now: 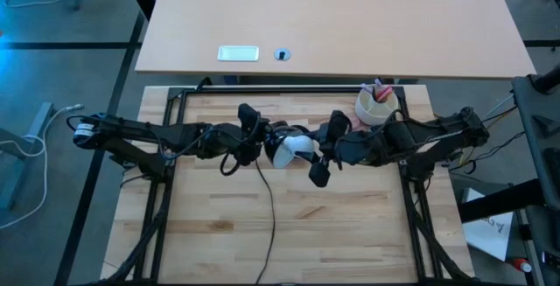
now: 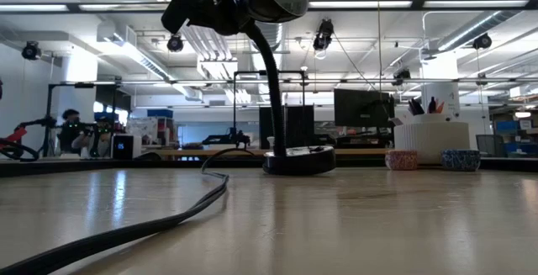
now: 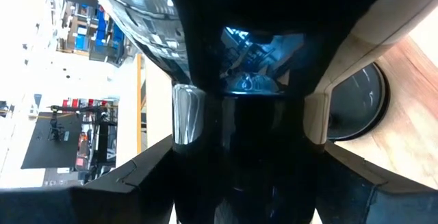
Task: Screw lightbulb
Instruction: Insert the lightbulb into the lamp
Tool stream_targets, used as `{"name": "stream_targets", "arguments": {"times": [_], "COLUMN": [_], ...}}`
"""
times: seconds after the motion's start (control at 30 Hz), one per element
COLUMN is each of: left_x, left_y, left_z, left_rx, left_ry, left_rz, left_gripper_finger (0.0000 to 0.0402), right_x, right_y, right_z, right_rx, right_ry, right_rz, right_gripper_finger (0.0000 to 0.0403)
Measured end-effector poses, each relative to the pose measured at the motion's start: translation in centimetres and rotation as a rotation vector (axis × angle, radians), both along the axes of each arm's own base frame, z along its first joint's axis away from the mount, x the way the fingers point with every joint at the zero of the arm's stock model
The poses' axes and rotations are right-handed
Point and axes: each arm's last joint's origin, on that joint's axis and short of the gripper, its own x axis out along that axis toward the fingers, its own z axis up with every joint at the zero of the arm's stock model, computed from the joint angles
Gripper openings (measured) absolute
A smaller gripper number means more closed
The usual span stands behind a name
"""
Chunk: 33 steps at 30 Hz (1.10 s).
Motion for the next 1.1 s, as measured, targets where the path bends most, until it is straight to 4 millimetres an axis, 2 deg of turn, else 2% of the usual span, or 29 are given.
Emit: {"name": "stream_targets", "arguments": {"times": [0.23, 0.4, 0.6, 0.67, 0.83, 0.97, 1.1], "left_x": [0.0, -0.1, -0.7, -0.9, -0.9, -0.5, -0.3], "left_y": [0.0, 0.0, 0.2, 0.5, 1.3, 1.6, 1.7], "left_z": [0.0, 0.1, 0.9, 1.0, 0.9, 0.6, 0.5], "left_rx": [0.0, -0.014, -0.163, -0.204, -0.231, -0.218, -0.218], "left_ry": [0.003, -0.007, -0.069, -0.08, -0.065, -0.05, -0.043], "left_rz": [-0.004, -0.005, -0.1, -0.115, -0.125, -0.141, -0.145], "left_gripper_finger": [0.0255, 0.0255, 0.0255, 0.0255, 0.0255, 0.0255, 0.0255], "right_x": [0.3, 0.2, -0.3, -0.4, 0.5, 1.4, 1.8], "right_y": [-0.1, -0.1, 2.1, 2.9, 4.0, 4.4, 4.2], "right_z": [0.6, 0.5, 0.0, -0.9, -4.4, -7.2, -9.1], "right_rx": [-0.041, -0.058, -0.198, -0.244, -0.297, -0.375, -0.498], "right_ry": [-0.055, -0.032, 0.013, 0.04, 0.031, -0.043, -0.109], "right_rz": [-0.002, 0.004, 0.076, 0.084, 0.112, 0.141, 0.1], "right_gripper_finger": [0.0223, 0.0215, 0.0214, 0.0212, 0.0211, 0.0211, 0.0208]}}
